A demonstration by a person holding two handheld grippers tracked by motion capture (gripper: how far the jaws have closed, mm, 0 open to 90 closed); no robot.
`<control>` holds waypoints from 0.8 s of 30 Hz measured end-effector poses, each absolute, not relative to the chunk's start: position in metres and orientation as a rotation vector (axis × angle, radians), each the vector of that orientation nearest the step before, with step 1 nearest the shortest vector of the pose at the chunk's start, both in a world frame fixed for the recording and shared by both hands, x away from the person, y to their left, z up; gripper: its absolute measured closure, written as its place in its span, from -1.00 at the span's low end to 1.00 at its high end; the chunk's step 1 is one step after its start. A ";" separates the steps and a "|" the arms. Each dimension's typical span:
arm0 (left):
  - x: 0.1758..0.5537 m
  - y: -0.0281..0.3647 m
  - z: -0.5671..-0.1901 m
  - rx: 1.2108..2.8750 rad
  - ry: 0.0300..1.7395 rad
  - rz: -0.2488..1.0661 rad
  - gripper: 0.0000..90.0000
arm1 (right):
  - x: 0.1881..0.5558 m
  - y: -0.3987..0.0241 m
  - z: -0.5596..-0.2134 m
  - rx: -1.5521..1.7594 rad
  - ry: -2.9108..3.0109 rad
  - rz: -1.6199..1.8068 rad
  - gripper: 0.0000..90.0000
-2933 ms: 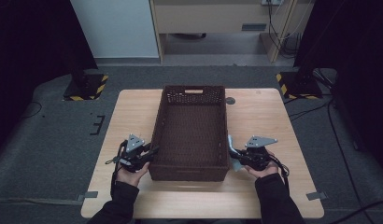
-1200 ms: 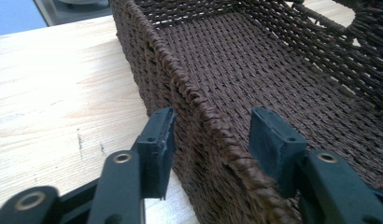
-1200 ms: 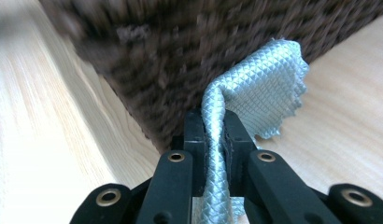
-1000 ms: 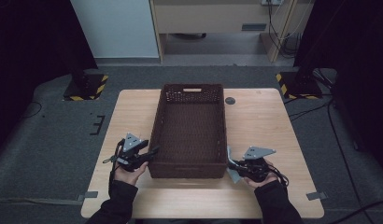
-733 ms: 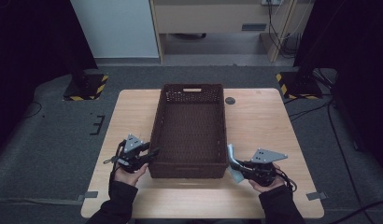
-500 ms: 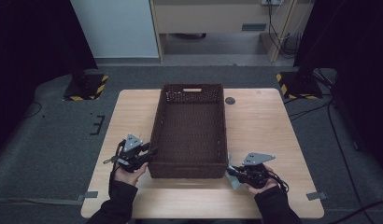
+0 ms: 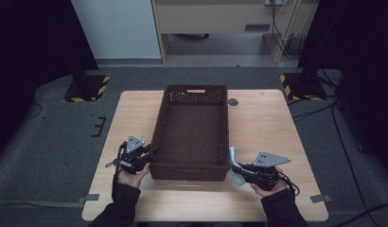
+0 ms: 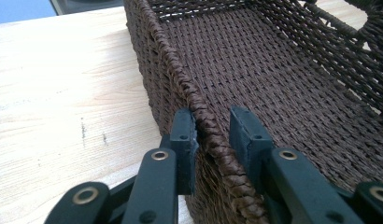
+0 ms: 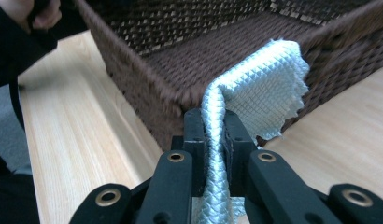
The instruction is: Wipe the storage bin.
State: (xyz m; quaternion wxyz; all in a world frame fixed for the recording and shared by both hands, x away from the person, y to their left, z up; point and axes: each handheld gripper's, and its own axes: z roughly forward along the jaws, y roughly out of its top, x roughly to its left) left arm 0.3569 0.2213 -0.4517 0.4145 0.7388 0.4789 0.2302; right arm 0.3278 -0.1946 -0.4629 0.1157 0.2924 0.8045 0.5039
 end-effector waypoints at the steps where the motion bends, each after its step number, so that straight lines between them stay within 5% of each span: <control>1: 0.357 0.221 -0.452 1.858 1.205 0.580 0.58 | 0.328 -0.193 -0.466 0.860 2.373 1.465 0.85; 9: 0.357 0.221 -0.451 1.849 1.219 0.586 0.61 | 0.333 -0.181 -0.496 0.934 2.517 1.288 0.85; 17: 0.361 0.225 -0.451 1.818 1.278 0.589 0.67 | 0.320 -0.195 -0.460 0.866 2.335 1.510 0.85; 24: 0.363 0.226 -0.451 1.814 1.279 0.593 0.67 | 0.321 -0.183 -0.472 0.868 2.412 1.448 0.85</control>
